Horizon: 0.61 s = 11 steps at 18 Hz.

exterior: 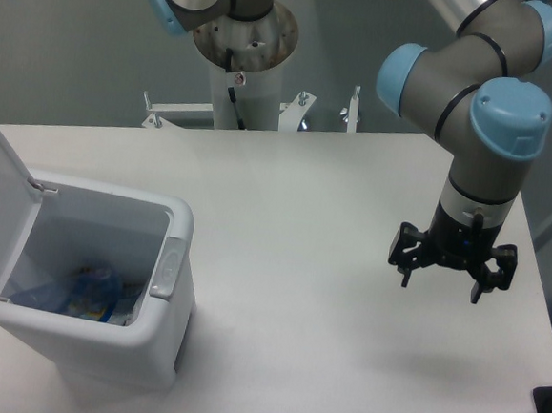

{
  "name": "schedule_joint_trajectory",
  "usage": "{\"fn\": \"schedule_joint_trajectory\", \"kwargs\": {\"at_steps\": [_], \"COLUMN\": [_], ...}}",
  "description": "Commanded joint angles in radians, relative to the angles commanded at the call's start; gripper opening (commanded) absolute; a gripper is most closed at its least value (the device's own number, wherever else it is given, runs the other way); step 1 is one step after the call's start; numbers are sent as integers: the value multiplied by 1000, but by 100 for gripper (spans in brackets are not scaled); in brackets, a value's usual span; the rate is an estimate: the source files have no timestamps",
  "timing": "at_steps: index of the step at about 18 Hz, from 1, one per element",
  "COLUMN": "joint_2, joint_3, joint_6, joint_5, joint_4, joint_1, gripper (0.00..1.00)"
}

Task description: Place the trash in the trash can

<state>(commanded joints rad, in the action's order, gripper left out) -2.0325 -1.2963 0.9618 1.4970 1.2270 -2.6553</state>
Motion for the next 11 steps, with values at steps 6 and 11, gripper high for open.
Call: {"fn": "schedule_joint_trajectory", "kwargs": {"at_steps": [6,11], "joint_2": [-21,-23], "joint_3": [25,15], "joint_6": [114,153], "joint_5": [71,88], "joint_4": [46,46], "joint_1": [18,20], "gripper": [100,100]}}
